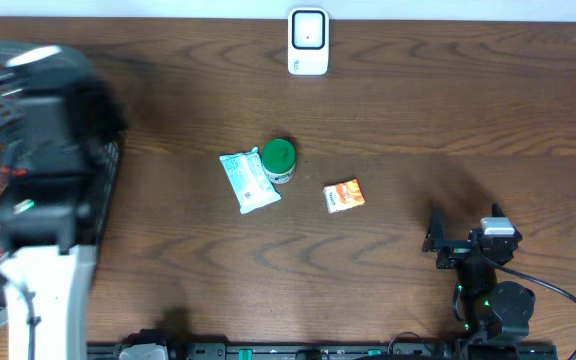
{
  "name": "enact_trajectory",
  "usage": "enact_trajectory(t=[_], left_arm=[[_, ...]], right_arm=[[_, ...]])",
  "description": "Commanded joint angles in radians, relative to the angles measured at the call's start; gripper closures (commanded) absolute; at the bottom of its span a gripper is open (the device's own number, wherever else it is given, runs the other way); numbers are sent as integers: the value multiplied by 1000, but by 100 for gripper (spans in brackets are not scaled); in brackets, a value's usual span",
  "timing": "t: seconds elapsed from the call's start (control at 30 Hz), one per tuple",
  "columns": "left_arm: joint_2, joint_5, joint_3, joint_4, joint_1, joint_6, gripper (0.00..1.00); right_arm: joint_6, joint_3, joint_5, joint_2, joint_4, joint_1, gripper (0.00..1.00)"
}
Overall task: Scan the item barcode
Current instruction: 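Release the wipes pack beside the container and retract left arm, then reach the left gripper into the basket and grasp the red chocolate bar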
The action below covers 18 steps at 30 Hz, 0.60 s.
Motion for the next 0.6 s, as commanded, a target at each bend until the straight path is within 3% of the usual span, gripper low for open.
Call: enact_trajectory(t=[0.0,0.17,0.33,0.57], left_arm=[[8,13,9,-55,190,-89,12],[93,14,9,-100,373,-161,12],[217,-32,9,-102,462,-141,12],[450,-210,8,-103,470,47,12]], right_arm=[[-11,-3,-2,-5,0,6,1],[-11,-3,-2,-5,0,6,1],[-11,-3,-2,-5,0,6,1],[-11,-3,-2,-5,0,6,1]])
